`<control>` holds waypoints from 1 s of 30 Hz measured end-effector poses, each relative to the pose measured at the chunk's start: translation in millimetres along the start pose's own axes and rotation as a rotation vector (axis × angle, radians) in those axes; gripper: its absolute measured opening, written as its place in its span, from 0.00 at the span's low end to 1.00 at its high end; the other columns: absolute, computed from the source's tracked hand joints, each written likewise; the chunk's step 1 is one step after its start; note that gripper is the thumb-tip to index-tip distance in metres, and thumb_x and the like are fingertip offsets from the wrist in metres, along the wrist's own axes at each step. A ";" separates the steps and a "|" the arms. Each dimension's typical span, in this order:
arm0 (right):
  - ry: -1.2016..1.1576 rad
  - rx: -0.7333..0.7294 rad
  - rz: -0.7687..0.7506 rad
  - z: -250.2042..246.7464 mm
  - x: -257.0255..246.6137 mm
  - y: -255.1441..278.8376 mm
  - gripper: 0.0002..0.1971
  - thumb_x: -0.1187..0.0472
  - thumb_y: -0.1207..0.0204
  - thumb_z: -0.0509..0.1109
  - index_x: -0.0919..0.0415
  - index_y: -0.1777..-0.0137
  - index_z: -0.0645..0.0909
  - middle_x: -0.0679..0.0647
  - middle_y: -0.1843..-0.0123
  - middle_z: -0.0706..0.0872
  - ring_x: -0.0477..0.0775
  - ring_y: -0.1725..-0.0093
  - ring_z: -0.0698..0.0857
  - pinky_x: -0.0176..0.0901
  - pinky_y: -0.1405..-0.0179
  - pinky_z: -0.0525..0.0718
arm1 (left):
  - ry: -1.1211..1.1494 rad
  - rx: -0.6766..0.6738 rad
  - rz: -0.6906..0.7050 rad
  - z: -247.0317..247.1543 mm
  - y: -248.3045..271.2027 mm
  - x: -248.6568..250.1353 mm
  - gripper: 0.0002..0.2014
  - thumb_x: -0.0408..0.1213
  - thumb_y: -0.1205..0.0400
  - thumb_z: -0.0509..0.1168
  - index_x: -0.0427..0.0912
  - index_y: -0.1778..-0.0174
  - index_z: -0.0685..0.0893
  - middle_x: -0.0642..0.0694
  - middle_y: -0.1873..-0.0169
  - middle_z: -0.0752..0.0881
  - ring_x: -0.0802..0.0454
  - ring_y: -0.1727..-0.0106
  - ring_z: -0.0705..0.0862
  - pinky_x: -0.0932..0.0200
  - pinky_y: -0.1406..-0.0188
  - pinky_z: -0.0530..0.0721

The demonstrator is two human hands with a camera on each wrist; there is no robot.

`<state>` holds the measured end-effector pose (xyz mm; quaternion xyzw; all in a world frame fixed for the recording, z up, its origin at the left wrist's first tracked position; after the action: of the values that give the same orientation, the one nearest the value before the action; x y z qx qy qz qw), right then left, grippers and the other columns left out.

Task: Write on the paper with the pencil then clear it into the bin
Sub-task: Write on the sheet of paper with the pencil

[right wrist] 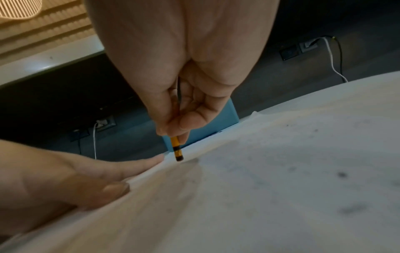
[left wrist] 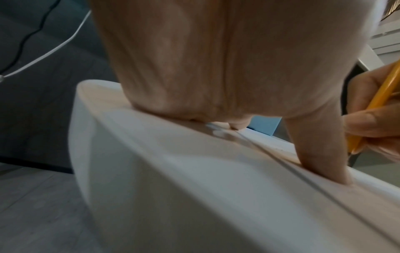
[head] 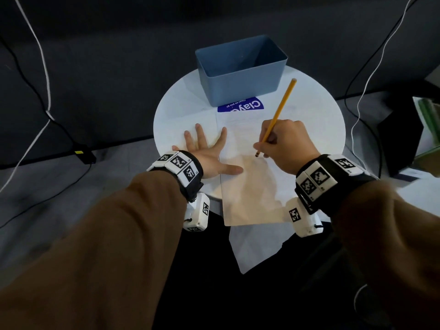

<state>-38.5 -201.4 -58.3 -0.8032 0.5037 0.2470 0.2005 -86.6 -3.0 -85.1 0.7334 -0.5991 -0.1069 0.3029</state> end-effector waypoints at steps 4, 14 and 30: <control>0.046 0.028 0.066 -11.6 15.3 2.9 0.13 0.60 0.23 0.79 0.56 0.65 0.80 0.53 0.68 0.89 0.53 0.63 0.89 0.46 0.54 0.88 | 0.030 -0.005 0.017 0.7 -0.1 -2.0 0.59 0.81 0.34 0.63 0.72 0.20 0.27 0.40 0.21 0.18 0.30 0.19 0.23 0.17 0.25 0.36; -0.014 0.014 0.027 -3.4 -0.1 3.4 0.12 0.61 0.22 0.79 0.57 0.65 0.80 0.52 0.67 0.89 0.47 0.65 0.90 0.39 0.58 0.87 | 0.014 0.009 0.010 1.4 -1.2 -2.3 0.58 0.81 0.33 0.61 0.71 0.20 0.27 0.39 0.20 0.19 0.30 0.18 0.24 0.17 0.25 0.37; 0.006 -0.005 -0.008 0.3 -2.9 -0.2 0.10 0.61 0.24 0.80 0.59 0.64 0.82 0.52 0.67 0.89 0.51 0.63 0.89 0.50 0.51 0.88 | 0.011 0.001 0.003 0.5 -0.2 -1.0 0.59 0.81 0.33 0.61 0.71 0.20 0.26 0.39 0.21 0.19 0.30 0.18 0.24 0.18 0.24 0.37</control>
<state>-39.5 -199.1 -56.8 -0.8065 0.5003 0.2450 0.1981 -86.9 -2.1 -85.8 0.7332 -0.5988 -0.1019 0.3058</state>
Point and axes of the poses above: each hand's wrist, its own y-axis away from the middle knuckle, its own z-axis out of the palm, x = y × z, the point moved 1 cm from there along -y, towards the middle knuckle
